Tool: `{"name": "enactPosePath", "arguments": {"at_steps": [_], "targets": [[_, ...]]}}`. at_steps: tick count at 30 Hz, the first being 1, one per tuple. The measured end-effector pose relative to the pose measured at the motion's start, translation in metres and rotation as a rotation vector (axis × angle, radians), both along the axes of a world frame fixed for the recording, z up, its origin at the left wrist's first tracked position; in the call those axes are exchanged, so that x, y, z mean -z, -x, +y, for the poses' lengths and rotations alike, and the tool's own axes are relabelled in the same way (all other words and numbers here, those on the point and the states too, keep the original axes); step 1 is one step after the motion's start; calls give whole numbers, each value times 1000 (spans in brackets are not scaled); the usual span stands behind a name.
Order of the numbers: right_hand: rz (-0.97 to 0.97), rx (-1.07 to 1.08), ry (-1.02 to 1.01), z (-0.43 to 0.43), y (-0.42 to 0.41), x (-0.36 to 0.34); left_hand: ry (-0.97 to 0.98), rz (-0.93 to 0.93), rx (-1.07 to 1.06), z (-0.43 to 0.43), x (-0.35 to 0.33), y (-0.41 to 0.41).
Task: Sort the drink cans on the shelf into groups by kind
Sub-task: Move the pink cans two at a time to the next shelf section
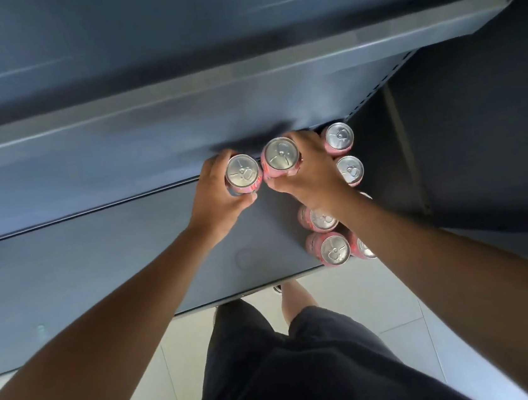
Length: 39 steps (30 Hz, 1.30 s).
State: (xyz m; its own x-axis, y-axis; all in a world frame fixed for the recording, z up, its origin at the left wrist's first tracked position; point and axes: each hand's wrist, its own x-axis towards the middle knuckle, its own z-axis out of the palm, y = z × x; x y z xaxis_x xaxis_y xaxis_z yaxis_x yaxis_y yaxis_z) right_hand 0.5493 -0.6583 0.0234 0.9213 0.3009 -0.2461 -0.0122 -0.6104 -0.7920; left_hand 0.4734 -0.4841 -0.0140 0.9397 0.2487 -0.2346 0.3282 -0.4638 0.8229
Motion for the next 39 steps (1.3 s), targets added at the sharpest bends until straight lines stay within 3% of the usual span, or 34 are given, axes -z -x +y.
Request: {"name": "enactPosePath", "arguments": {"at_steps": [13, 21, 27, 34, 39], "targets": [[-173, -159, 443, 9, -11, 33, -11, 75, -137, -8, 34, -10], [-310, -174, 717, 14, -5, 53, 161, 38, -335, -23, 45, -13], [-365, -148, 733, 18, -3, 54, 199, -34, -389, -21, 56, -8], [-434, -277, 661, 5, 12, 25, 75, -47, -227, -10, 33, 8], [-557, -447, 562, -8, 23, -1, -274, -80, 79, 7, -11, 39]]}}
